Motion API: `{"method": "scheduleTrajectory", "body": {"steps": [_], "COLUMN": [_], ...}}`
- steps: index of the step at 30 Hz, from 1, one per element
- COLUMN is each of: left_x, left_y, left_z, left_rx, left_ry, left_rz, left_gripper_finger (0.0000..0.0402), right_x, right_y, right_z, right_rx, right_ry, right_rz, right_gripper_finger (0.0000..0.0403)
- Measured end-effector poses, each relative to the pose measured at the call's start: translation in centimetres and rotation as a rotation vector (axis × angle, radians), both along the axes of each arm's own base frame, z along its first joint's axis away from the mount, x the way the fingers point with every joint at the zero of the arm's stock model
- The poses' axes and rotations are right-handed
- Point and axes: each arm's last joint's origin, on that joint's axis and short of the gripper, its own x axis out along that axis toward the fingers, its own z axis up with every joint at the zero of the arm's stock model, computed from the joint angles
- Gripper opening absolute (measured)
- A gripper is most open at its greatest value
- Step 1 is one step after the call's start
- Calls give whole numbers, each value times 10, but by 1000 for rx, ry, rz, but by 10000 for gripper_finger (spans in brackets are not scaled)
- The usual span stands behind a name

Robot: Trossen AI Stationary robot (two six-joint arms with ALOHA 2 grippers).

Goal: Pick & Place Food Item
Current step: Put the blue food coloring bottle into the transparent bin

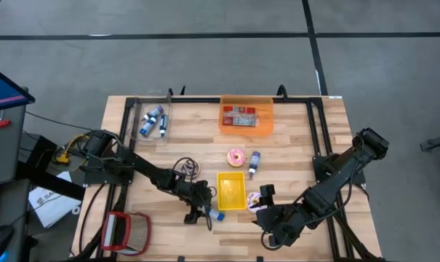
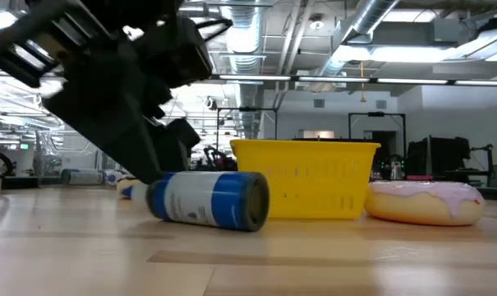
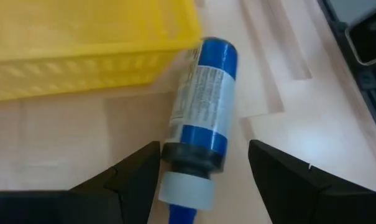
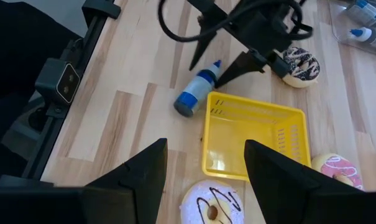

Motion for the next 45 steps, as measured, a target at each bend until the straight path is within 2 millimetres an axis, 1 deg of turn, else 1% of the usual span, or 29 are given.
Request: {"method": "scheduleTrajectory", "body": {"steps": [4, 10, 13, 19, 21, 24, 30, 35, 39, 42, 45], "left_x": [-3, -4, -8, -14, -15, -16, -16, -17, -22, -27, -36], "left_y": [-5, -6, -6, -12, -12, -13, -12, -13, -13, -12, -9], "left_z": [0, -2, -5, -8, -9, -9, -10, -9, -2, 14, 33], "left_rx": [6, 10, 29, 54, 68, 76, 82, 80, 65, 62, 97], "left_ry": [3, 26, 69, 69, 64, 54, 57, 58, 78, 62, 38], "left_rz": [-10, 1, 5, 4, 12, 20, 23, 20, -4, -6, 25], "left_gripper_finger": [241, 241, 241, 236, 224, 193, 105, 102, 102, 102, 102], "right_x": [0, 0, -1, -1, -1, -1, -1, -1, -1, -1, -1], "right_y": [0, 0, 1, 1, 1, 1, 1, 1, 1, 1, 1], "right_z": [0, 0, 0, 0, 0, 0, 1, 1, 1, 1, 1], "right_rx": [0, 3, 4, -5, -5, -5, -4, -4, -4, -4, -4], "right_ry": [0, 0, 0, -11, -11, -12, -12, -12, -12, -12, -13], "right_rz": [0, -3, 1, -7, -8, -9, -9, -9, -9, -9, -9], "right_gripper_finger": [207, 207, 207, 207, 207, 207, 207, 207, 207, 207, 207]}}
